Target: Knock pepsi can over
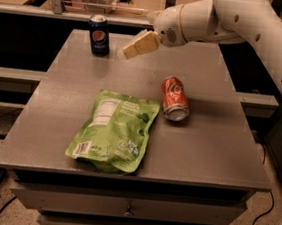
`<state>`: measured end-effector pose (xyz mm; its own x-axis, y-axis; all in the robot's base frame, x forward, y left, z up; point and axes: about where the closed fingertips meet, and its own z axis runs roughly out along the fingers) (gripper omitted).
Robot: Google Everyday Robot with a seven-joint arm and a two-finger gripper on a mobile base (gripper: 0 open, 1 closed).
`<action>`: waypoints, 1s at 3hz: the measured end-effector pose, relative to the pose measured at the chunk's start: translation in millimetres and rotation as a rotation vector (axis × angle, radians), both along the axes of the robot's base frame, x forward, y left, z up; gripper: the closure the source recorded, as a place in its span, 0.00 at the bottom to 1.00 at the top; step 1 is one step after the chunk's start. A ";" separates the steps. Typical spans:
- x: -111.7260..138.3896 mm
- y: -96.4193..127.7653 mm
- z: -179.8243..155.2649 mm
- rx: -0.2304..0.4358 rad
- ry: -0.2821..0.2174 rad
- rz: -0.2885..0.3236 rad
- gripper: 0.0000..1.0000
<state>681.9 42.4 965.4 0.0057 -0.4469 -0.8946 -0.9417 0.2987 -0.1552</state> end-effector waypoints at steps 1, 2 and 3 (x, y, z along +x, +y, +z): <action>1.4 1.4 -1.3 0.002 0.001 0.002 0.00; 7.1 13.0 -11.2 0.038 0.016 -0.019 0.00; 26.1 37.8 -26.0 0.076 0.027 -0.036 0.00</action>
Offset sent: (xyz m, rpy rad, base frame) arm 0.0175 0.0255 -0.0250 0.0972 0.0347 -0.0630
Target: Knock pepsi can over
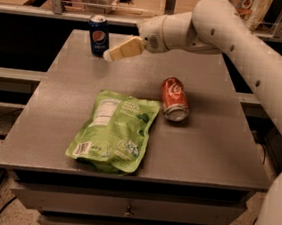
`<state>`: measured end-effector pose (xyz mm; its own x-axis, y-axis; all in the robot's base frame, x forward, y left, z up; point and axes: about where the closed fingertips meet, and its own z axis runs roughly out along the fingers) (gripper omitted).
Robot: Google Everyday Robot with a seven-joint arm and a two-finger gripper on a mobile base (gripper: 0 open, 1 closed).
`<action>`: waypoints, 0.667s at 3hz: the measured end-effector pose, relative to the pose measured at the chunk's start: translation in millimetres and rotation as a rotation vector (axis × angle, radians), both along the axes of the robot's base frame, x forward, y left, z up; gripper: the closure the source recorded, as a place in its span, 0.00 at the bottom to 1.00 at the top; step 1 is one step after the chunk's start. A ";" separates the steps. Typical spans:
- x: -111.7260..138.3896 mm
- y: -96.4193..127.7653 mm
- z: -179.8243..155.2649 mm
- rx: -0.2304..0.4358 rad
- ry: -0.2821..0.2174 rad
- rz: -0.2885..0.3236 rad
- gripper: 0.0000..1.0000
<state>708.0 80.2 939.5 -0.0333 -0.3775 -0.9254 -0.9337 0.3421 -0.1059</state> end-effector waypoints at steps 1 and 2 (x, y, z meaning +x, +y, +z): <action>22.9 23.0 -11.9 0.019 -0.003 -0.010 0.00; 44.0 40.9 -21.2 0.041 -0.009 -0.027 0.00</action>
Offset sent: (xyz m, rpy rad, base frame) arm 0.0716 0.0561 -0.0300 0.0678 -0.0204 -0.0586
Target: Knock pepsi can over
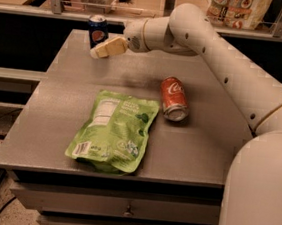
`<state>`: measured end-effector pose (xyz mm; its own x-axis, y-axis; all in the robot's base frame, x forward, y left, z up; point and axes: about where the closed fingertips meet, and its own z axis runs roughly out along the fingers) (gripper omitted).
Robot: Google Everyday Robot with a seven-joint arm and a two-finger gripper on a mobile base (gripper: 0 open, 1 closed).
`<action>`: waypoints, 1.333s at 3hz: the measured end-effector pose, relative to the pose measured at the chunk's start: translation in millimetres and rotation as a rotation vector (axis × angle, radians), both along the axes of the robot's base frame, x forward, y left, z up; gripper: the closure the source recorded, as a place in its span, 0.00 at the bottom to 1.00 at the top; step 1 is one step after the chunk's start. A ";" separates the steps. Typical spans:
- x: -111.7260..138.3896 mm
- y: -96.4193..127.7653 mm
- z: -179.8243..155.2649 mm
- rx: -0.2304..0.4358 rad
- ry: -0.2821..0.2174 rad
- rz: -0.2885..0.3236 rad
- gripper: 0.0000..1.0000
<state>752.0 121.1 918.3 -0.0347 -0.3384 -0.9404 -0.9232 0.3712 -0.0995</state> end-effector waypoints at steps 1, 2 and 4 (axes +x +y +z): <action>19.6 16.0 -5.2 0.029 -0.005 -0.015 0.00; 36.8 33.9 -9.1 0.049 -0.011 -0.008 0.00; 56.0 65.9 -9.3 0.088 -0.013 0.032 0.39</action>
Offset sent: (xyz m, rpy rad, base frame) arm 0.0599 0.0490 -0.0087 0.0747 -0.0263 -0.0075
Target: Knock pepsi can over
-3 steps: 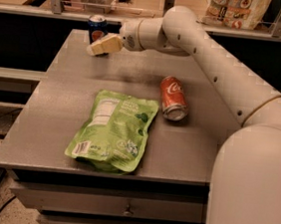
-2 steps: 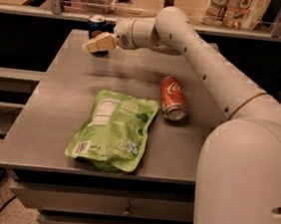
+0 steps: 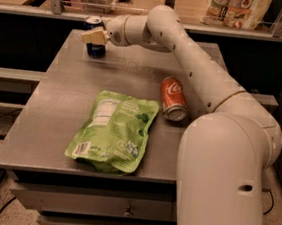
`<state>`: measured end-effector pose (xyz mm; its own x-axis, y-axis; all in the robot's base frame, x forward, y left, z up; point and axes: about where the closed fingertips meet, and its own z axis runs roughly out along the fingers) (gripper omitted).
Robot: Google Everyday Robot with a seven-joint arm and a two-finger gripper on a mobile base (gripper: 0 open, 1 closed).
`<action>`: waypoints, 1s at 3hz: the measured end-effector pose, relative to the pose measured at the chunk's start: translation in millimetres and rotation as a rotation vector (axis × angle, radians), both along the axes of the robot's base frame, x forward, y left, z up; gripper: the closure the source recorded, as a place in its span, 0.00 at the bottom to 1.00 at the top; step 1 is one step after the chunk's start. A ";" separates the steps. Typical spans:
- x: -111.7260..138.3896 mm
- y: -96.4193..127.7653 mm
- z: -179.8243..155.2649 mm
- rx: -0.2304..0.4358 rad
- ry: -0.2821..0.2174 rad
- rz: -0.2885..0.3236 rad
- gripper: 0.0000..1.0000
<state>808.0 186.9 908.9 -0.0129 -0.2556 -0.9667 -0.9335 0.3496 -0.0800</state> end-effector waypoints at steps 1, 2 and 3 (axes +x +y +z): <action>2.0 2.0 3.6 0.003 -0.008 -0.004 0.62; -3.8 -16.6 10.3 -0.080 -0.031 -0.030 0.85; -17.1 -54.0 15.3 -0.251 -0.051 -0.070 1.00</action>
Offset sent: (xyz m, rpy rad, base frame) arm -0.0157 -0.0672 0.0307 -0.2594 -0.0835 -0.0974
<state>790.9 132.9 924.2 0.0085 -0.4877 -0.8730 -0.9002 0.3764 -0.2191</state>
